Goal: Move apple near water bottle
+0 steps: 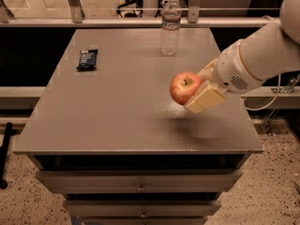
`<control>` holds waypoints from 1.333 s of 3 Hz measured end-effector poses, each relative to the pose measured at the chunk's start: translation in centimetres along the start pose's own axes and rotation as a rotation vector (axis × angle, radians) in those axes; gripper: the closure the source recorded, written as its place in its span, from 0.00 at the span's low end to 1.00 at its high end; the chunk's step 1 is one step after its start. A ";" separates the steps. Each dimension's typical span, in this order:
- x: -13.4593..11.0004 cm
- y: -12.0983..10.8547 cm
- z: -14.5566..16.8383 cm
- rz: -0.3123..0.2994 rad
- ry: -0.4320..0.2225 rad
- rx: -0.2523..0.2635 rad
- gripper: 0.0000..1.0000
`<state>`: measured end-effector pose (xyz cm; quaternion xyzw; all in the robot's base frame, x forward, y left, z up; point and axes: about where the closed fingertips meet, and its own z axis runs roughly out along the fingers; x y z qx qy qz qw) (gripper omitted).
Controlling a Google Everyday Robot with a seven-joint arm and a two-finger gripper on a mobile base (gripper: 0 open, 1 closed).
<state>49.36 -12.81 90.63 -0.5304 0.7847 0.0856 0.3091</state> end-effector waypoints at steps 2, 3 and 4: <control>1.0 -2.2 -3.5 0.004 0.022 0.059 1.00; 0.6 -4.6 -2.7 0.019 -0.009 0.082 1.00; 0.0 -9.0 -1.2 0.059 -0.058 0.113 1.00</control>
Offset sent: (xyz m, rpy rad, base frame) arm 0.0017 -0.0294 0.0205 -0.0311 -0.0238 -0.0326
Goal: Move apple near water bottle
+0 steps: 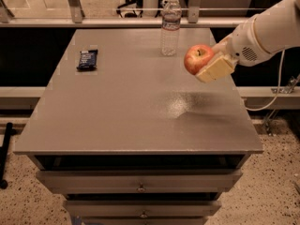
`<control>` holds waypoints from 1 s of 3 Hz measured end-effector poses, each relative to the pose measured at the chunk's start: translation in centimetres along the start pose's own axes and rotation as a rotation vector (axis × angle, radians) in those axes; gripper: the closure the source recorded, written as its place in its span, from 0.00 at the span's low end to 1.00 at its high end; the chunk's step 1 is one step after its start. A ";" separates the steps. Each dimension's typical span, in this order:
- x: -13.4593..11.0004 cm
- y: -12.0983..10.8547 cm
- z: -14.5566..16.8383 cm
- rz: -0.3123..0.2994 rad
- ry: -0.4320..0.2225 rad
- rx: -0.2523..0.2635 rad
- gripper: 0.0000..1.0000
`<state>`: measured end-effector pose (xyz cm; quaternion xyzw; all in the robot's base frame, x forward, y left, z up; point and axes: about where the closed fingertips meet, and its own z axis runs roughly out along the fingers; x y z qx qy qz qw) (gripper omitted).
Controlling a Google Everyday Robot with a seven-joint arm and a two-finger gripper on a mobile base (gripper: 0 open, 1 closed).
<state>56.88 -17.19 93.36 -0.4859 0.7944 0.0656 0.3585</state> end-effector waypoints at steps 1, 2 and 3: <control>-0.8 -3.5 2.1 0.040 -0.028 0.023 1.00; -1.0 -7.2 4.4 0.097 -0.038 0.050 1.00; -1.0 -9.2 6.3 0.144 -0.048 0.055 1.00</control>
Offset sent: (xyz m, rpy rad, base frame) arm 0.1155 -0.0229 -0.0100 0.0718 -0.0212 -0.1426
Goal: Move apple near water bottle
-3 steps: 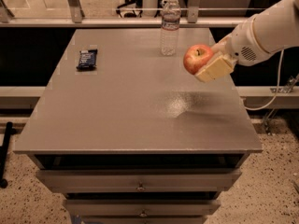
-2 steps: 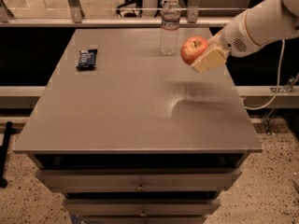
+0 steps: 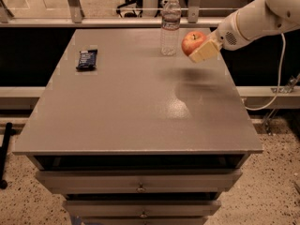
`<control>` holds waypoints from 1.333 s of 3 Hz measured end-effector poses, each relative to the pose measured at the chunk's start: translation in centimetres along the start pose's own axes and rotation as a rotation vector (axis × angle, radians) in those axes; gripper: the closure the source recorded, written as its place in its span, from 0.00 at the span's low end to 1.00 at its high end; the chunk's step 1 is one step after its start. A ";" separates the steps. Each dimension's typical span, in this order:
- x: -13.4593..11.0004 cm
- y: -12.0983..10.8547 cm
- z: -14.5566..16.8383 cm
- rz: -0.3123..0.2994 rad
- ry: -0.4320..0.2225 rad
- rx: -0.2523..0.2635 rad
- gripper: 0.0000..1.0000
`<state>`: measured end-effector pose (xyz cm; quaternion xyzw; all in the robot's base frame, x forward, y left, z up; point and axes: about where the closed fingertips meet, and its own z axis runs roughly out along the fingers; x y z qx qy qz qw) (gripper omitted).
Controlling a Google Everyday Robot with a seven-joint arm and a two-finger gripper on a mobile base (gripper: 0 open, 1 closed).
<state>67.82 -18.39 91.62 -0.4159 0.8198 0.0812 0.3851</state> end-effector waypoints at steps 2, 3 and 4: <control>-1.2 -2.6 4.5 0.077 -0.010 0.004 1.00; -1.1 -3.4 6.9 0.113 0.005 -0.001 1.00; -1.1 -3.6 8.5 0.136 0.021 -0.017 0.82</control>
Offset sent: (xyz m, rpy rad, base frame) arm 0.0767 0.0147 -0.0259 0.0708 0.0412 -0.0967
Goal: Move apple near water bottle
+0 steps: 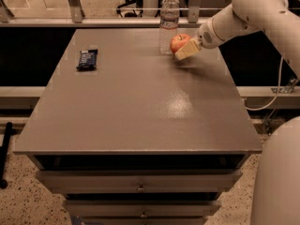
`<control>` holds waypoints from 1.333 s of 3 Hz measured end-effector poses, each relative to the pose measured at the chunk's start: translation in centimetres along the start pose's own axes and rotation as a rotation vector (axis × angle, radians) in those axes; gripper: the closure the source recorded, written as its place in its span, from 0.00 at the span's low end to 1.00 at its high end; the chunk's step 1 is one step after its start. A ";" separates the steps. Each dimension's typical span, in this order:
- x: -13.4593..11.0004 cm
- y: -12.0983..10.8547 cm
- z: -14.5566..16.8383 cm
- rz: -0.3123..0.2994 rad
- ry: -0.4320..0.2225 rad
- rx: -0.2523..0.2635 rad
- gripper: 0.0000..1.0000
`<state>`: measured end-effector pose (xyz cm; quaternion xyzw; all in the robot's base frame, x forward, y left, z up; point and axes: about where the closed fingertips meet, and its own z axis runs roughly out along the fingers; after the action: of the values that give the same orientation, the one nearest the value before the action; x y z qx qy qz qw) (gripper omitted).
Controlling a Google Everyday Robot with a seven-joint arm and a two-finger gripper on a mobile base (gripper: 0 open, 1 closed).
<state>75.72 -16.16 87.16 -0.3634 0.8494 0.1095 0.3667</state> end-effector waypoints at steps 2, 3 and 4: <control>0.5 -0.3 1.3 0.025 0.013 -0.006 0.35; 1.1 -0.5 1.3 0.036 0.017 -0.006 0.12; 2.0 -0.8 0.8 0.050 0.019 -0.004 0.00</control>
Offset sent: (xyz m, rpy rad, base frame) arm 0.0051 -0.0086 -0.0123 0.0091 0.0260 -0.0332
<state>75.81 -17.43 85.24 -0.3439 0.8615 0.1168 0.3550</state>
